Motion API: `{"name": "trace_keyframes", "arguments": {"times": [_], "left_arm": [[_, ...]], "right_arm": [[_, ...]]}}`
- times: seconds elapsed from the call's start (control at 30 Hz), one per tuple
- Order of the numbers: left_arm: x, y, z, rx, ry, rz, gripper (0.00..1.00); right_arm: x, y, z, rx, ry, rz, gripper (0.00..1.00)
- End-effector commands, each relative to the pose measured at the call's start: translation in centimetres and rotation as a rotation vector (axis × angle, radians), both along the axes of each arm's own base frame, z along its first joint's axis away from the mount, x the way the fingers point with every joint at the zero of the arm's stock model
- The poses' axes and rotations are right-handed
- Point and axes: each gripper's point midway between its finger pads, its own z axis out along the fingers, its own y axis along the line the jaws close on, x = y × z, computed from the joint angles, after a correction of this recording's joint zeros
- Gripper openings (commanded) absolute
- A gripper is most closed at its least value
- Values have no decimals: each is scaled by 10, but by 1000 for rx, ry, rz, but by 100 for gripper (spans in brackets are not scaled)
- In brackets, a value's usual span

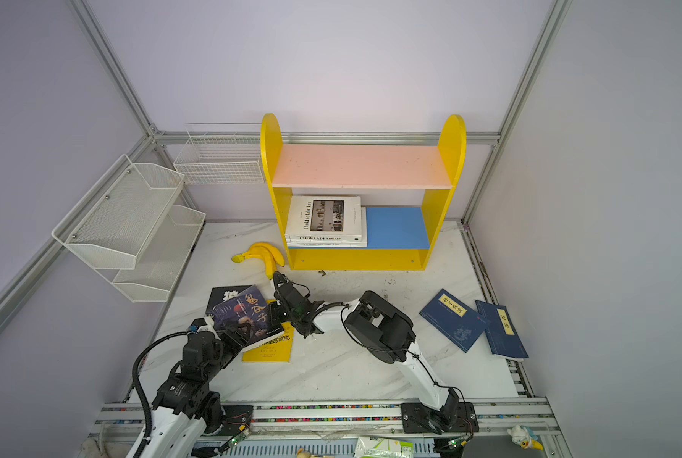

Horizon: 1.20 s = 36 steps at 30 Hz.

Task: Stacking books/files
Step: Pick up the book from the book.

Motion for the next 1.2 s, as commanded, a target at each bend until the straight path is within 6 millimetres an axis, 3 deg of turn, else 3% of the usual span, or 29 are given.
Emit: {"name": "trace_keyframes", "arguments": {"times": [0.0, 0.27, 0.4, 0.67, 0.9, 1.03, 1.1, 1.17], "left_arm": [[19, -14, 45, -61, -182, -53, 63], [23, -20, 51, -117, -206, -59, 45], [23, -21, 46, -136, -174, -55, 43], [18, -21, 33, -130, -99, -58, 28], [15, -23, 32, -130, -84, -67, 14], [16, -26, 44, -142, -112, -89, 10], [17, -28, 57, -146, -139, -102, 7], [17, -30, 75, -149, -181, -113, 6]], "right_arm": [[-38, -27, -83, -225, 136, 67, 21], [-38, -24, -76, -211, 127, 73, 21], [-34, -23, -68, -199, 111, 64, 21], [-22, -18, -49, -169, 89, 37, 21], [6, -17, 7, -67, 33, -8, 29], [24, -30, 60, 28, -13, -49, 52], [32, -42, 88, 98, -22, -70, 64], [38, -60, 117, 189, -21, -86, 70]]}}
